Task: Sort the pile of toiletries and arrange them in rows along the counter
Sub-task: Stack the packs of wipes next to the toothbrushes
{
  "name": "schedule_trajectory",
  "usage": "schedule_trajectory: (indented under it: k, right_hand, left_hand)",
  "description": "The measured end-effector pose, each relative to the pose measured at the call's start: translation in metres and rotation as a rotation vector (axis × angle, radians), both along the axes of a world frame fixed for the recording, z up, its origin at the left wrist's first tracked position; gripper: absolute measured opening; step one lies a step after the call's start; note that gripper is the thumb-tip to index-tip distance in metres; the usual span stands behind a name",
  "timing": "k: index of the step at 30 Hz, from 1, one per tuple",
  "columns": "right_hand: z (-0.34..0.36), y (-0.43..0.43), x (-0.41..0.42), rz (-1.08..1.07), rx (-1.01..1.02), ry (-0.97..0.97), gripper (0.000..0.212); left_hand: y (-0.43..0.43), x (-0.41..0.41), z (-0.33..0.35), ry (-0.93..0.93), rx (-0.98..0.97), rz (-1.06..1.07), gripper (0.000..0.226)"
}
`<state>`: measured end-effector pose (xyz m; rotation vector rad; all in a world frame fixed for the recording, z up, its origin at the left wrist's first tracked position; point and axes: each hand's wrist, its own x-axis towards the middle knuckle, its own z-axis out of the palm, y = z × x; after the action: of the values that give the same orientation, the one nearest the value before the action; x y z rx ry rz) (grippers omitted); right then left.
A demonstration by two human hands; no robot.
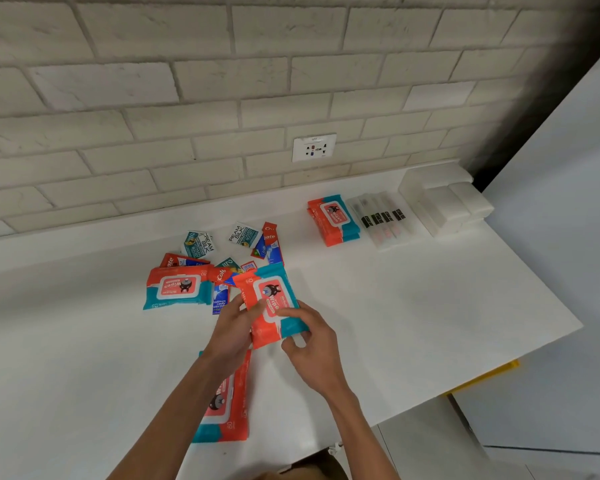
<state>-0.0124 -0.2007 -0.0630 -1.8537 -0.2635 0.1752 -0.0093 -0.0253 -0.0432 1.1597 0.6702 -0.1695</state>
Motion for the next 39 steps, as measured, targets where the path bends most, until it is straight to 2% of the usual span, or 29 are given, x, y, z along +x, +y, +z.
schedule_trajectory:
  k: [4,7,9,15,22,27,29,35,39]
  right_hand:
    - [0.001,-0.005,0.006,-0.107,0.164,0.187,0.036]
    - [0.003,-0.006,0.01,-0.235,0.205,0.273,0.024]
    - [0.003,-0.008,0.016,-0.305,0.226,0.315,0.027]
    - [0.001,-0.031,0.049,-0.415,0.404,0.446,0.037]
    - [-0.002,-0.056,0.103,-0.479,0.507,0.475,0.035]
    - [-0.006,-0.069,0.155,-0.476,0.439,0.431,0.033]
    - [-0.009,-0.072,0.18,-0.466,0.388,0.409,0.031]
    - [-0.013,-0.082,0.251,-0.448,0.151,0.307,0.029]
    - [-0.009,-0.084,0.289,-0.414,0.02,0.255,0.034]
  left_hand:
    - [-0.007,0.005,0.002,-0.027,-0.009,-0.024,0.037]
    - [-0.016,0.011,0.0,-0.024,0.026,-0.045,0.037]
    - [-0.023,0.019,-0.004,0.0,0.024,-0.047,0.043]
    - [-0.047,0.059,-0.002,0.032,-0.039,0.008,0.034]
    - [-0.069,0.116,0.003,0.053,0.098,-0.14,0.029]
    - [-0.076,0.157,0.007,0.032,0.202,-0.309,0.027]
    - [-0.083,0.177,0.012,0.028,0.254,-0.317,0.022]
    - [-0.092,0.245,0.003,0.018,0.428,-0.324,0.033]
    - [-0.094,0.283,-0.01,0.031,0.441,-0.292,0.025]
